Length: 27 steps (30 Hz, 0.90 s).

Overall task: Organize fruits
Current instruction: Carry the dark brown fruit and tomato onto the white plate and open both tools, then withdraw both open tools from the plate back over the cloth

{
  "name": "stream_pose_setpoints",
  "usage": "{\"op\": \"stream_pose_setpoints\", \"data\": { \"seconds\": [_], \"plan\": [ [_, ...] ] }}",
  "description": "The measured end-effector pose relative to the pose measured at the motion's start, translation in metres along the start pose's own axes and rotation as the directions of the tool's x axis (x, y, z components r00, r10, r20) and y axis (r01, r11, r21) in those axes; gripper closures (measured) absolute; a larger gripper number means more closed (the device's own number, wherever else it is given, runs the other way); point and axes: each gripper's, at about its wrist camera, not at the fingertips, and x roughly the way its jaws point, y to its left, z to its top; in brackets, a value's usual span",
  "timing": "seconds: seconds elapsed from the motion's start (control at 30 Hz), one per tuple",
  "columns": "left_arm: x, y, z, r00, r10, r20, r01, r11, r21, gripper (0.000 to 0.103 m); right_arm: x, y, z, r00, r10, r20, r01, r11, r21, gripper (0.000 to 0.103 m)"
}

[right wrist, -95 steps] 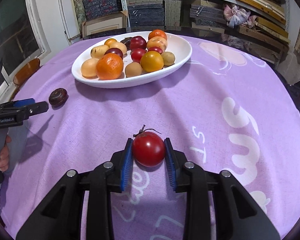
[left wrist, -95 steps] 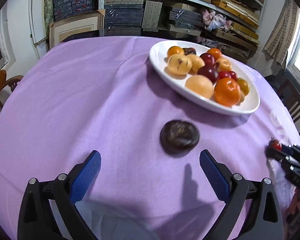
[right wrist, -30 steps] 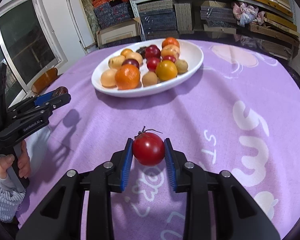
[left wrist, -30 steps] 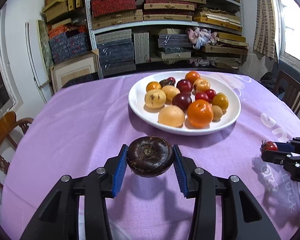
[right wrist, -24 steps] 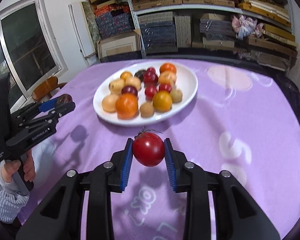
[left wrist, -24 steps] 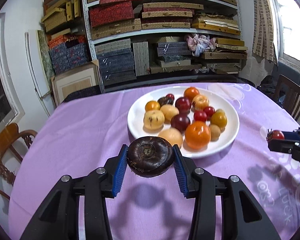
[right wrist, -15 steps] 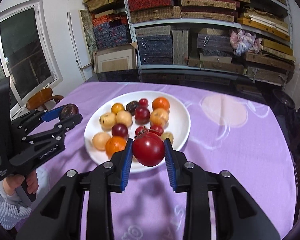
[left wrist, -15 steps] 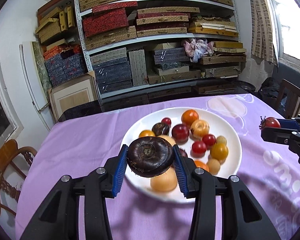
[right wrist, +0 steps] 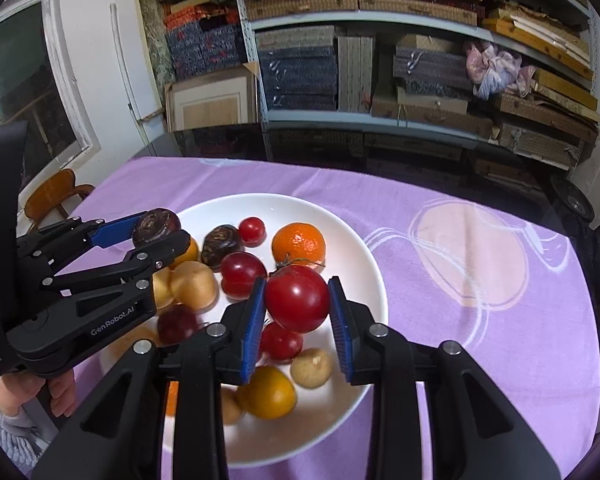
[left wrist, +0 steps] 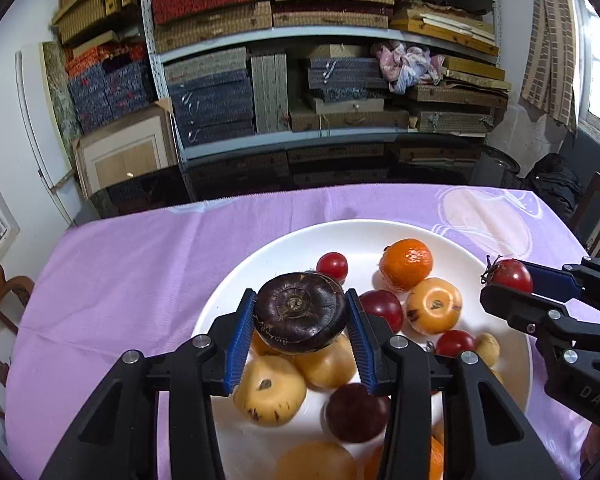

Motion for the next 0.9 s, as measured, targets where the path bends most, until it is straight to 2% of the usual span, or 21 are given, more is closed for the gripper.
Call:
{"op": "stream_pose_setpoints", "data": {
  "seconds": [0.2,0.27,0.5,0.53,0.57,0.63,0.8,0.9],
  "plan": [
    [0.022,0.004,-0.006,0.999,-0.006,-0.046,0.006,1.000,0.004,0.058,0.025,-0.013,-0.004,0.999,0.001,-0.042,0.000,1.000,0.029,0.073],
    [0.024,0.003,-0.008,0.999,0.018,-0.035,-0.017,1.000,0.017,0.058,0.028,-0.015,-0.010,0.999,0.001,-0.054,0.000,1.000,0.025,0.073],
    [0.025,-0.001,-0.009,0.999,0.034,-0.032,-0.033,0.999,0.034,0.058,0.039,-0.016,-0.019,0.997,-0.016,-0.080,0.018,1.000,0.020,0.071],
    [0.025,-0.001,-0.009,0.999,0.039,-0.030,-0.038,0.999,0.035,0.057,0.040,-0.016,-0.019,0.996,-0.016,-0.083,0.018,1.000,0.022,0.071],
    [0.026,-0.001,-0.009,0.999,0.042,-0.031,-0.041,0.998,0.037,0.051,0.039,-0.016,-0.018,0.996,-0.018,-0.084,0.020,1.000,0.021,0.071],
    [0.026,-0.004,-0.010,0.999,0.032,-0.037,-0.031,0.999,0.035,0.041,0.038,-0.015,-0.017,0.996,-0.021,-0.082,0.023,1.000,0.016,0.061],
    [0.007,0.001,-0.007,1.000,0.030,-0.004,-0.030,0.999,0.017,0.037,0.017,-0.017,-0.010,0.999,-0.014,-0.036,0.015,1.000,0.024,0.057],
    [-0.017,0.008,-0.001,0.999,0.022,0.028,-0.022,1.000,-0.009,0.033,-0.006,-0.011,-0.003,1.000,-0.016,0.014,0.016,1.000,0.016,0.044]
  ]
}}
